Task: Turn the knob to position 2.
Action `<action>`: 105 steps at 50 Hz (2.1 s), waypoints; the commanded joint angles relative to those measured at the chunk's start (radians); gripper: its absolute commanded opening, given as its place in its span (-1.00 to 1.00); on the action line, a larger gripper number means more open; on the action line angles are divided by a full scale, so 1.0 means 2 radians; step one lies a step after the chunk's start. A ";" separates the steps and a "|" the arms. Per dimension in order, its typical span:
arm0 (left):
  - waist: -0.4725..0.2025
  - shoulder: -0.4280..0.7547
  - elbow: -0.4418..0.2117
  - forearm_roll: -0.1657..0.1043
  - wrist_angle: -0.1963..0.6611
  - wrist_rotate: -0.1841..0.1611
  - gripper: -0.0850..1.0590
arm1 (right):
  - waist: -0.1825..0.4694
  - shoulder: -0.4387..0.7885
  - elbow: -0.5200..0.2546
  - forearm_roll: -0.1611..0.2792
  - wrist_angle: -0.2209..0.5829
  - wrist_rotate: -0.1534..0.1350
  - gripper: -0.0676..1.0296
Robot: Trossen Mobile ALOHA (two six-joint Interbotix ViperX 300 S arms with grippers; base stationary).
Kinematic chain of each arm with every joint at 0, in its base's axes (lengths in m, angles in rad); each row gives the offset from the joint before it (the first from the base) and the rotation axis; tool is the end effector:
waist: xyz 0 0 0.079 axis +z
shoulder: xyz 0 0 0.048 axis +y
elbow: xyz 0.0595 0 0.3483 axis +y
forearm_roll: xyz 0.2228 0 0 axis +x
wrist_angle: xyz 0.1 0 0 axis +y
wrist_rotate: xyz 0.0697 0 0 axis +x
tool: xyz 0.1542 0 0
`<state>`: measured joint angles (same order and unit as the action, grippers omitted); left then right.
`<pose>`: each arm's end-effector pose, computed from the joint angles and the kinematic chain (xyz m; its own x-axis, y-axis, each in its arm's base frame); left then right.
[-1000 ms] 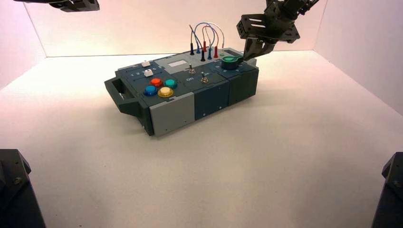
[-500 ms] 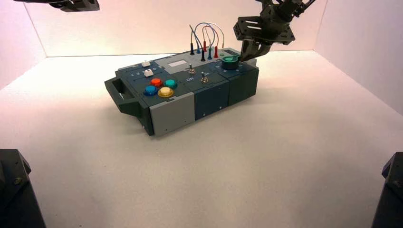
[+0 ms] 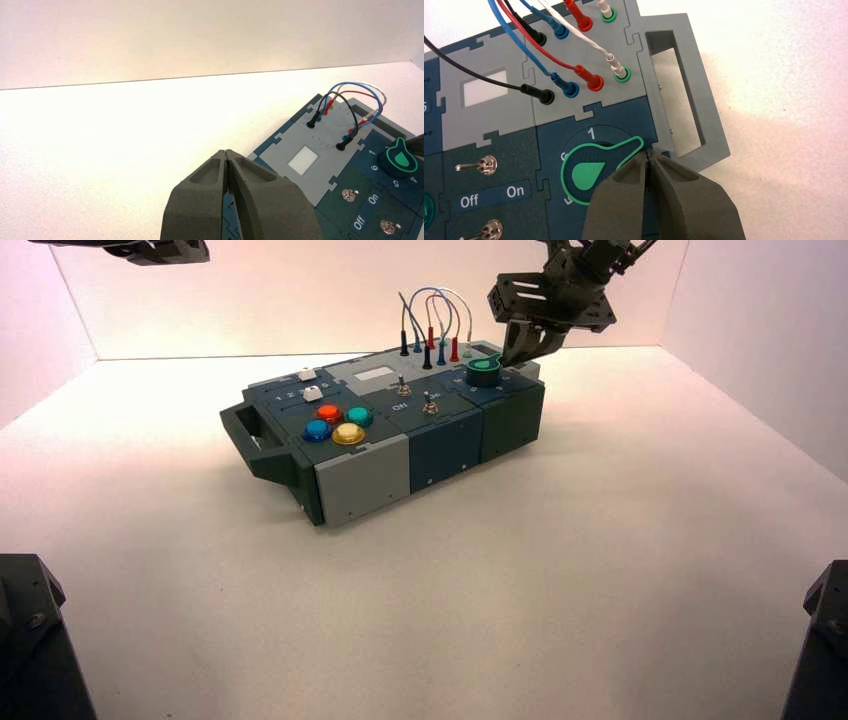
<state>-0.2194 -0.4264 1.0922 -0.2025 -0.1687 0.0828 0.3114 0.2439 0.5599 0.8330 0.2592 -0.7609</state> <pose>0.3533 -0.0710 0.1620 0.8632 -0.1579 -0.4796 0.1327 0.9874 -0.0862 0.4518 0.1900 0.0356 0.4623 0.3480 -0.8156 -0.3571 0.9149 0.1880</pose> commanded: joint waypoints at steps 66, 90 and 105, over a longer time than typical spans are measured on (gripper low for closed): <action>0.002 -0.005 -0.006 0.000 -0.003 0.000 -0.91 | -0.011 -0.015 -0.006 -0.006 0.001 -0.001 -0.92; 0.002 -0.005 -0.006 0.000 -0.003 0.000 -0.91 | -0.020 -0.022 0.003 -0.004 -0.002 -0.001 -0.92; 0.002 -0.006 -0.005 0.001 -0.003 0.000 -0.91 | -0.017 -0.022 0.003 -0.002 -0.002 -0.001 -0.92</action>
<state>-0.2178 -0.4264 1.0937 -0.2025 -0.1687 0.0828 0.2777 0.2301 0.5798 0.8253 0.2608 -0.7593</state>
